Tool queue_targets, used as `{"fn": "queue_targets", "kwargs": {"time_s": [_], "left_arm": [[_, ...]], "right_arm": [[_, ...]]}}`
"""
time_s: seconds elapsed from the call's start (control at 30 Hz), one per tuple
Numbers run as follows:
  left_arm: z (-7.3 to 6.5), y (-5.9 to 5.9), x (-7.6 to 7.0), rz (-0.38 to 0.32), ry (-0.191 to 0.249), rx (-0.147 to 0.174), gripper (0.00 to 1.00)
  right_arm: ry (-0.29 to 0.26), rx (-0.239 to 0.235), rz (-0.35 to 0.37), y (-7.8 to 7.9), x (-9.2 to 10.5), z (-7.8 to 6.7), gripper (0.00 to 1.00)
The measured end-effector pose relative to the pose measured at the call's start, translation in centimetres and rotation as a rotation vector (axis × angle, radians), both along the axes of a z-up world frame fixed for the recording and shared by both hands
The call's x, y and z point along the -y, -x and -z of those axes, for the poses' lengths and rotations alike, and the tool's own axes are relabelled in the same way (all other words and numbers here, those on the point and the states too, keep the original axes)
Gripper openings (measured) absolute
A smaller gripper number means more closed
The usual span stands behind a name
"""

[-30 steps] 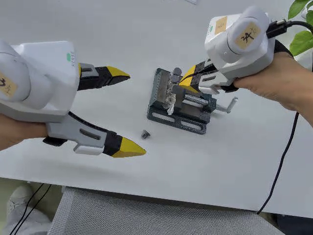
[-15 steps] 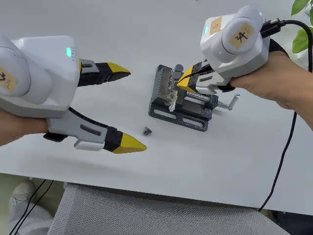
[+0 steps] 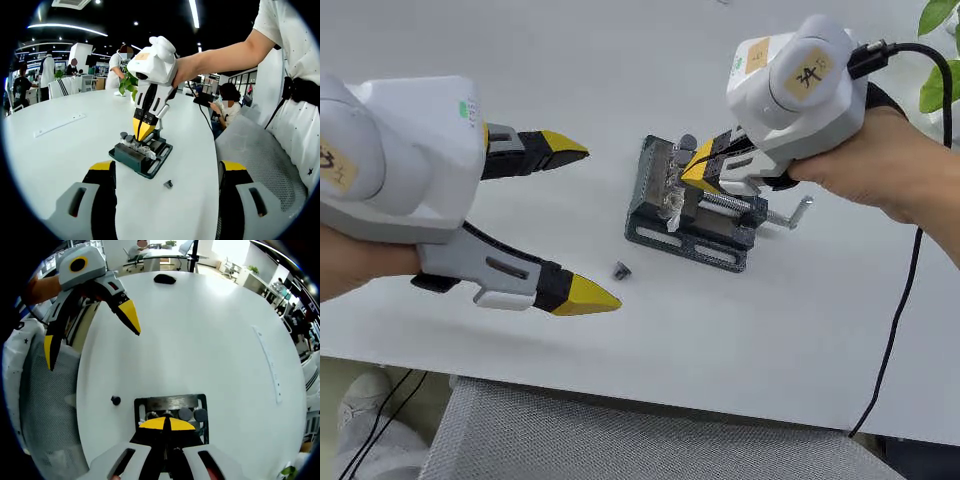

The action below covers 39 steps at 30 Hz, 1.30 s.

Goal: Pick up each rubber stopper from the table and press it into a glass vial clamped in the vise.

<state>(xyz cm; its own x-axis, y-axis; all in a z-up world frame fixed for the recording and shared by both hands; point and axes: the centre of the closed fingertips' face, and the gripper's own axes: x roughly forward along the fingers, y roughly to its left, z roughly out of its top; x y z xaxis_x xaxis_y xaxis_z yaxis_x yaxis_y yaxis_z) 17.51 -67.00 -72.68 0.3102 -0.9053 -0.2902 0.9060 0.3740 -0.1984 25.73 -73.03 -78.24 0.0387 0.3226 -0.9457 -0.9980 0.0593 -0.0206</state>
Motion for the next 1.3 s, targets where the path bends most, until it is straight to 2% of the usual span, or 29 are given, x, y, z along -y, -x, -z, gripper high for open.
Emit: {"fn": "queue_targets", "kwargs": {"time_s": [0.7,1.3], "left_arm": [[0.01,-0.26,0.42,0.001,0.01,-0.002,0.83],[0.03,-0.44,0.66,-0.002,0.027,-0.005,0.82]], "right_arm": [[0.0,-0.028,0.028,0.05,0.21,0.1,0.0],[0.034,-0.05,0.029,-0.17,0.12,0.28,0.0]]}}
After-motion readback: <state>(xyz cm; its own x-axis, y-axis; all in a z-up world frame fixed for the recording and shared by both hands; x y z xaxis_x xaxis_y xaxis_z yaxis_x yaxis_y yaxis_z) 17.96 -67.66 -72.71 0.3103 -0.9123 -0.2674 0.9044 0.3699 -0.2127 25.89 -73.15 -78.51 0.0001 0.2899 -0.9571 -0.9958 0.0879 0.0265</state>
